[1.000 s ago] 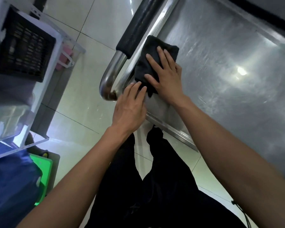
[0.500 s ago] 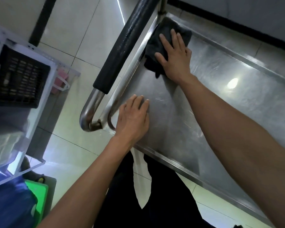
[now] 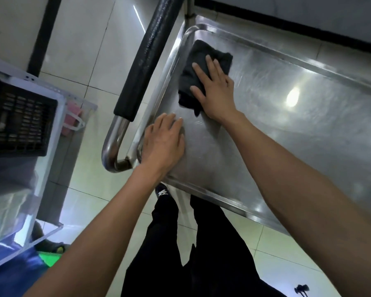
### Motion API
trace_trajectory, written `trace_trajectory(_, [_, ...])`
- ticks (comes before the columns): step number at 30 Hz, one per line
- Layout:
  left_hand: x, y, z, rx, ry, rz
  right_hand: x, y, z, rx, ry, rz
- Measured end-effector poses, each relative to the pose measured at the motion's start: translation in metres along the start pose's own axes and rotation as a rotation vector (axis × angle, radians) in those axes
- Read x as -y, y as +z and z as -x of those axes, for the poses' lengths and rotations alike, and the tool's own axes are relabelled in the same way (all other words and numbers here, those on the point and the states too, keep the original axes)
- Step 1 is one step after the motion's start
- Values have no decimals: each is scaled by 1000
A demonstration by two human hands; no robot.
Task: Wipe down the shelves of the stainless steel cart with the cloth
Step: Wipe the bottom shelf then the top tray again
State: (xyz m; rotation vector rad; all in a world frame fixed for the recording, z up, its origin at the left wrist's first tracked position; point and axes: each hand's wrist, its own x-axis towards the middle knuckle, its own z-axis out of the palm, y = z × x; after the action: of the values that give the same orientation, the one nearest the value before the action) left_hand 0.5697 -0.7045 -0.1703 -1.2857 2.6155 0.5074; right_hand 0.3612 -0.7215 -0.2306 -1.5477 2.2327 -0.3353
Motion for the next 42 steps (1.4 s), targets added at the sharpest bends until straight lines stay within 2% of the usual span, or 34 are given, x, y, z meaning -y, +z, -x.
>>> trace_trajectory(7, [21, -7, 24, -27, 104, 36, 28, 33, 127, 32, 54, -5])
trace_trajectory(11, [29, -5, 36, 8, 158, 26, 54, 52, 192, 24, 134, -46])
trace_trajectory(19, [29, -3, 48, 64, 264, -2, 92, 86, 246, -118, 271, -75])
trace_trajectory(28, [24, -8, 18, 71, 239, 34, 82, 82, 215, -67, 350, 33])
trace_trajectory(35, [2, -12, -21, 98, 202, 13, 25, 48, 144, -39, 320, 19])
trace_trajectory(42, [-28, -16, -71, 128, 153, -1, -39, 5, 52, -81, 304, 64])
